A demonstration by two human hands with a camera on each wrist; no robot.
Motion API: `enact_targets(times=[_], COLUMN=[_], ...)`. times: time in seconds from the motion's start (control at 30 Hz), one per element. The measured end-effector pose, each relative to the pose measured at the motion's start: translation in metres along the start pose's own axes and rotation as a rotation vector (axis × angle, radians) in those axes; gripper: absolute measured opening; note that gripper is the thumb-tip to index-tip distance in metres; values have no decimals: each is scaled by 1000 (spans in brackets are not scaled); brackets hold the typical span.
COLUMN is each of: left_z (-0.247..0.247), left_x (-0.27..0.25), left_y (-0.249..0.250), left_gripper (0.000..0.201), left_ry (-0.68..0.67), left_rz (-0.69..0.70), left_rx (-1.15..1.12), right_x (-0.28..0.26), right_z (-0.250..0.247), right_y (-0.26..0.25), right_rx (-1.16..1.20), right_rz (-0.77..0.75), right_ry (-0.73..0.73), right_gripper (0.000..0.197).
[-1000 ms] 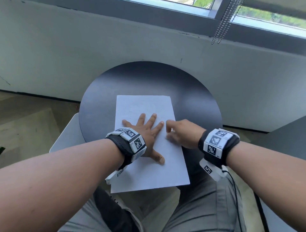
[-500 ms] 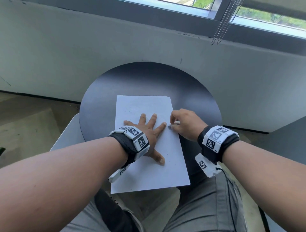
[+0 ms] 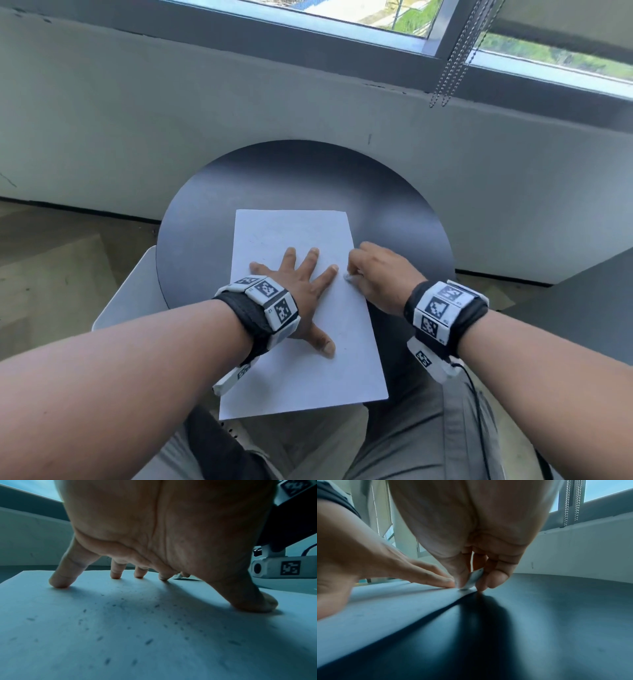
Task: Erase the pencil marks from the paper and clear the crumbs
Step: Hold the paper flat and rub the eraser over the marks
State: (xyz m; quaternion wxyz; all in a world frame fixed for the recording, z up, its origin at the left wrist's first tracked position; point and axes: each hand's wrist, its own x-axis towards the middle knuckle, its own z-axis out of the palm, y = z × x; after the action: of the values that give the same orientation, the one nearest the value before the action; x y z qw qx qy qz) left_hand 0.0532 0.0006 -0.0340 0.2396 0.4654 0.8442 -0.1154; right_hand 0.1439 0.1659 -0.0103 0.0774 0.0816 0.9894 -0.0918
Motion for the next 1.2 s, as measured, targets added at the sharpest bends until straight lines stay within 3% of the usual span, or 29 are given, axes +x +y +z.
enact_targets(times=[0.07,0.17,0.27,0.37,0.43,0.5,0.57,0.7,0.77,0.83,0.9,1.03,1.2], left_z=[1,1,2,4,4,3,2,5,5,3,2,4,1], left_x=[-2,-3,-4,-4,-5,-5,-5,-6,-6,-6,-6,-6,-10], left_y=[-1,-1,-3,-5,-5,-4,-4,-6,-6,-5,-5,-3,-15], left_gripper=[143,145,146,147,148,148,147,147,147,147,147,144,131], left_ry=[3,7,15,23,17,1,2,24,15,7,2,19,34], left_rz=[-2,7,12,7,7,8,11,7,7,11,12,7,24], left_rx=[-7,-17,-27,-34,-43,-62,-68,-50,-59,-82,-98,-62,-54], right_x=[-10,-30,-11,4,-6,-22,-20,7,0,-16,-20,5,9], right_z=[4,8,2,2,8,15,13,2,8,18,17,6,12], right_y=[-12,-28,-17,-8,-18,-31,-31,-7,-13,-28,-31,-5,2], right_rx=[-47,-39,-23,-58,-32,-2,1,-20,-17,-7,-8,76,72], right_rz=[-138,-339,-202,-82,-192,-346,-382,-85,-162,-360,-421,-121,-54], right_ry=[-29,-155,-86,10,-14,-135,-156,17,28,-87,-144,-14,-41], right_gripper=[7,13,3,8,3,8,3,10,6,12,10,6,12])
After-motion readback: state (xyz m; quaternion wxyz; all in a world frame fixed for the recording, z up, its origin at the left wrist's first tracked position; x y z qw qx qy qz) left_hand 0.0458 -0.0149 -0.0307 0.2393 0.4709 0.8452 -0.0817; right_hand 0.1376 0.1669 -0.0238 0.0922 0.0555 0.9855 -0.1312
